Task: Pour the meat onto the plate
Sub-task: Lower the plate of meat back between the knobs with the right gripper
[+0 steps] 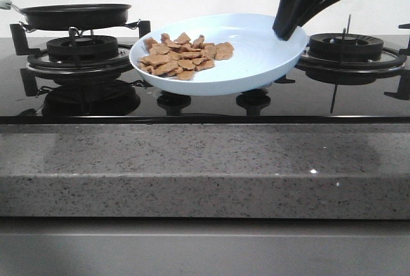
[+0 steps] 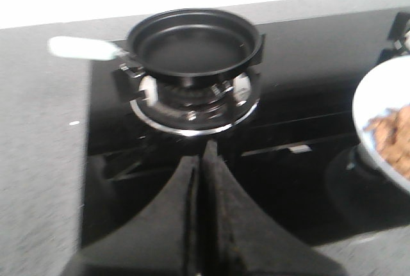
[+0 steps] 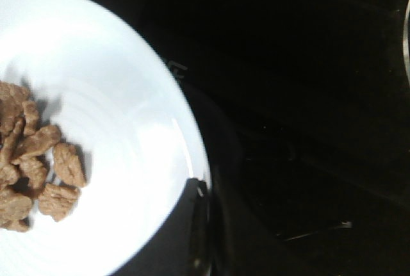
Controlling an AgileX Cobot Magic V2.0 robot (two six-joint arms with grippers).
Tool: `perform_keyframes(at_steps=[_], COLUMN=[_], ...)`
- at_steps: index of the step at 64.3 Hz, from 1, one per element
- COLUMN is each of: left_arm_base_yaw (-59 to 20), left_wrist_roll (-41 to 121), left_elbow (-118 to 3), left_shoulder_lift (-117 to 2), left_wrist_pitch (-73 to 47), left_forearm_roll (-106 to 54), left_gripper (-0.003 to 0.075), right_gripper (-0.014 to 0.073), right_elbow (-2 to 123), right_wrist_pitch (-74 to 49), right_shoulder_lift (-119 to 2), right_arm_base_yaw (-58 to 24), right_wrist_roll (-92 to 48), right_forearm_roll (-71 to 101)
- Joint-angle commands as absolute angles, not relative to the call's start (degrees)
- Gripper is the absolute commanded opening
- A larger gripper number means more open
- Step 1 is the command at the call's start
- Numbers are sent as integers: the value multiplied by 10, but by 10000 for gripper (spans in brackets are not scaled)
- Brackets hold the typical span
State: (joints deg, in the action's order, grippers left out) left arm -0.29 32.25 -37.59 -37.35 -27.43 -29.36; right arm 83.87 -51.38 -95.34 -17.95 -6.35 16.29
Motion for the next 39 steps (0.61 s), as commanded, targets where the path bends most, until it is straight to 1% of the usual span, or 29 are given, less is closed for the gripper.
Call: perform_keyframes(at_steps=[1,5,13,28,39], left_arm_base_yaw=[-7,-7,-7,-7,-7], left_wrist_roll=[322,322,322,322,322], left_elbow=[-351,-333,-322,-322,-322], left_shoulder_lift=[-326,-303,-277,-273,-274], left_wrist_pitch=[-192,-169,-165,-160,-160], left_forearm_roll=[-292,-292,-293,-293,-293], left_gripper=[-20,-20,-20,-20,-20], right_gripper=[-60,-60,-60,-60,-60], right_elbow=[853,853,853,855,910], right_wrist_pitch=[-491,-491,-489,-481,-493], right_shoulder_lift=[-926,-926,-926,-927,-954], right_arm_base_yaw=[-178,-178,-178,-178,-160], right_wrist_roll=[-66,-66,-66,-66,-54], right_forearm_roll=[177,177,177,182,207])
